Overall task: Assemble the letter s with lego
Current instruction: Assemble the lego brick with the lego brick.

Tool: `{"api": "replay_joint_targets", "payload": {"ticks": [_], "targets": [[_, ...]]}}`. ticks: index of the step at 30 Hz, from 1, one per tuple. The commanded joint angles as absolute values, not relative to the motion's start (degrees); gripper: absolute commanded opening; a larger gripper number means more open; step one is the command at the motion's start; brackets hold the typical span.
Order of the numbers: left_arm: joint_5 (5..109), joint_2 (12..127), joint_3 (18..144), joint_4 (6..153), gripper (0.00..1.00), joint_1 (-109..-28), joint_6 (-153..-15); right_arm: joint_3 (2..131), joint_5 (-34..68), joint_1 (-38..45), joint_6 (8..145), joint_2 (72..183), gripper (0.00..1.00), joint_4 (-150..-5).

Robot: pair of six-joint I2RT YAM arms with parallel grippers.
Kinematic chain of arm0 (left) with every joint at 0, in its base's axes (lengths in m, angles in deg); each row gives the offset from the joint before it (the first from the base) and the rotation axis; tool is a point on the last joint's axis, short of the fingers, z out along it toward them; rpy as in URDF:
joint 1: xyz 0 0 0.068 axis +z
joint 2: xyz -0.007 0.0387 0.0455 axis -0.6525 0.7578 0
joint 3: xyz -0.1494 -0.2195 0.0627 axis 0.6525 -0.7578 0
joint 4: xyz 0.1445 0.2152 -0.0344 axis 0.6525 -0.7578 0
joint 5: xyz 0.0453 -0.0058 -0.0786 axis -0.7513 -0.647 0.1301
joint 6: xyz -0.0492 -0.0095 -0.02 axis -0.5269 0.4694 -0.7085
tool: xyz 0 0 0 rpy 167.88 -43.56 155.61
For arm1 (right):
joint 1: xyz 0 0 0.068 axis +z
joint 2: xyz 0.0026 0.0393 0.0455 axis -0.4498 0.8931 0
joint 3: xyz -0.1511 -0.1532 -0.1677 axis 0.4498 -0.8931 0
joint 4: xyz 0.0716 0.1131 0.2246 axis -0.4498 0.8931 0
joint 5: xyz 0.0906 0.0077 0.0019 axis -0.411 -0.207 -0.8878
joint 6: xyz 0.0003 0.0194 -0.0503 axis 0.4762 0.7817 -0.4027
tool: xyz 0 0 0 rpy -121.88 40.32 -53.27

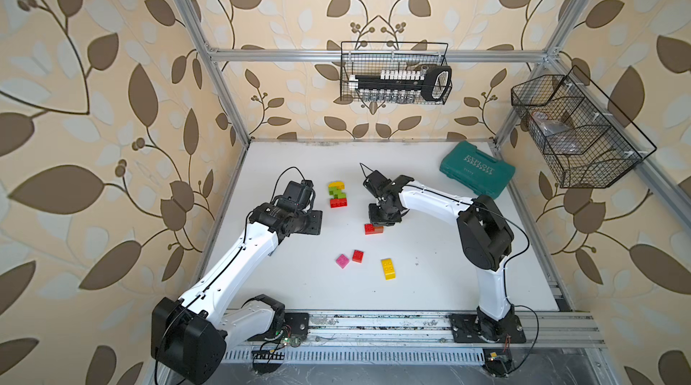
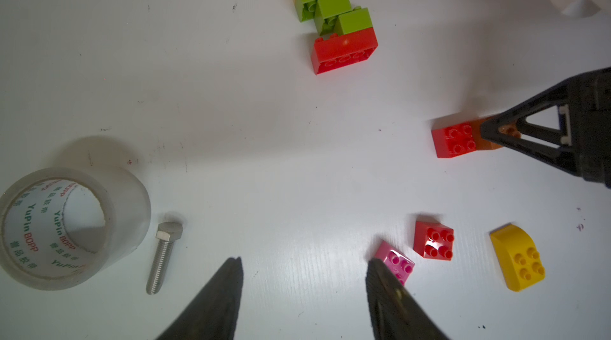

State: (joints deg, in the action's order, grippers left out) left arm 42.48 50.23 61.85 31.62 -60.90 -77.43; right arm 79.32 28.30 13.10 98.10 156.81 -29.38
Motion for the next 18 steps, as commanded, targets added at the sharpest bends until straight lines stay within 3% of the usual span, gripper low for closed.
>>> {"api": "replay_joint_targets", "payload": {"ticks": [1, 11, 18], "targets": [[42.7, 49.3, 61.4, 32.6, 0.65, -60.4, -77.4, 78.1, 31.2, 11.7, 99.2, 161.8, 0.00, -26.7], [41.8, 48.4, 61.1, 32.5, 0.69, -60.4, -77.6, 88.4, 31.4, 8.2, 100.2, 164.3, 0.18, -21.9], [41.4, 48.2, 61.1, 32.4, 0.73, -60.4, -77.7, 88.8, 30.0, 8.1, 99.8, 163.4, 0.44, -22.0]]}}
